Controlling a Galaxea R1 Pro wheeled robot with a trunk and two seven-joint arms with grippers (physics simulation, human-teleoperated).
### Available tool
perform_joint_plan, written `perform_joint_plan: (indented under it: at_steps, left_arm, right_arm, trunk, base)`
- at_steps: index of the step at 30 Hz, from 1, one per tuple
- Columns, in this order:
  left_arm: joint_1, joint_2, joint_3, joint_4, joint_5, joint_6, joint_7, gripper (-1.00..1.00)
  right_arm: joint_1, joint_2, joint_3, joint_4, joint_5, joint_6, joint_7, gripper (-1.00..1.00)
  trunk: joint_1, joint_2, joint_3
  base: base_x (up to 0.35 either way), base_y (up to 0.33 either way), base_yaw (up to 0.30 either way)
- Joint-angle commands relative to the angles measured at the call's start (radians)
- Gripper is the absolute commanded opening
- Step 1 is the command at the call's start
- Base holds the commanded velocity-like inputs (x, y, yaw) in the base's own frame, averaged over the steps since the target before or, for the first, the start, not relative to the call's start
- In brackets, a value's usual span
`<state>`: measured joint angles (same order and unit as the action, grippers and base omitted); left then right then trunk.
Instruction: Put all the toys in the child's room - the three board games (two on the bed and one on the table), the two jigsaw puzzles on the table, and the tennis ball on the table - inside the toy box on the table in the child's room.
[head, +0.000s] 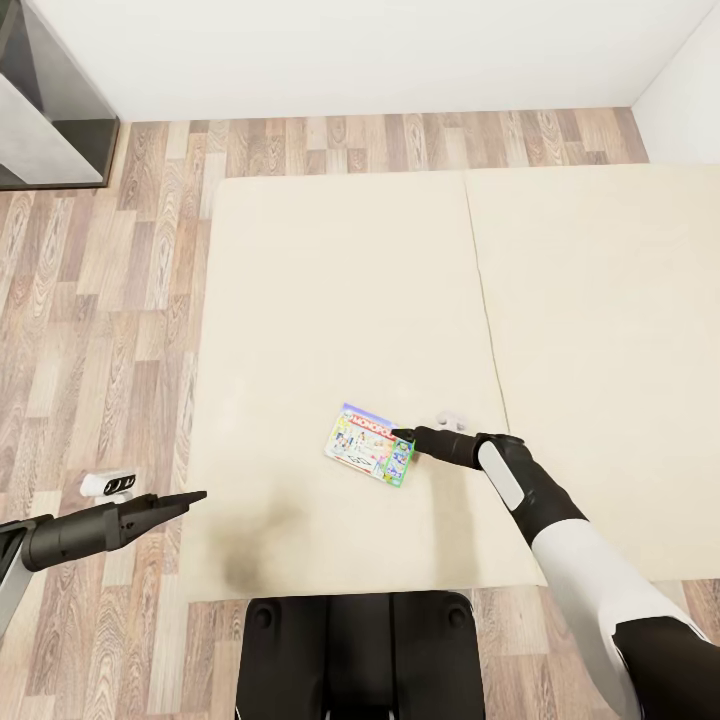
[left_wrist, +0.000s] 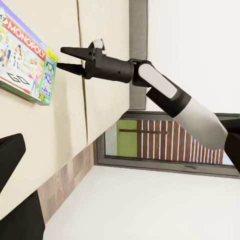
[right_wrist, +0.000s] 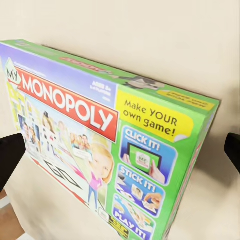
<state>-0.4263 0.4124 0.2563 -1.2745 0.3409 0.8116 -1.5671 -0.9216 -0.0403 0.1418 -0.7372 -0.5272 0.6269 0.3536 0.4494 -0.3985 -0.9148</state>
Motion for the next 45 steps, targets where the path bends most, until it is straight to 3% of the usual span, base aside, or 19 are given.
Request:
perform_joint_plan:
  at_steps: [1, 45]
  left_arm:
    - [0.000, 0.000, 0.000, 0.000, 0.000, 0.011, -0.004, 1.00]
    - [0.000, 0.000, 0.000, 0.000, 0.000, 0.011, -0.004, 1.00]
  right_arm:
    - [0.000, -0.001, 0.002, -0.001, -0.001, 0.003, 0.001, 1.00]
    - [-0.002, 0.000, 0.002, -0.002, -0.001, 0.004, -0.001, 1.00]
  trunk:
    - [0.001, -0.002, -0.001]
    - [0.001, -0.002, -0.001]
  base:
    - [0.000, 0.034, 0.000]
    - [0.000, 0.047, 0.023]
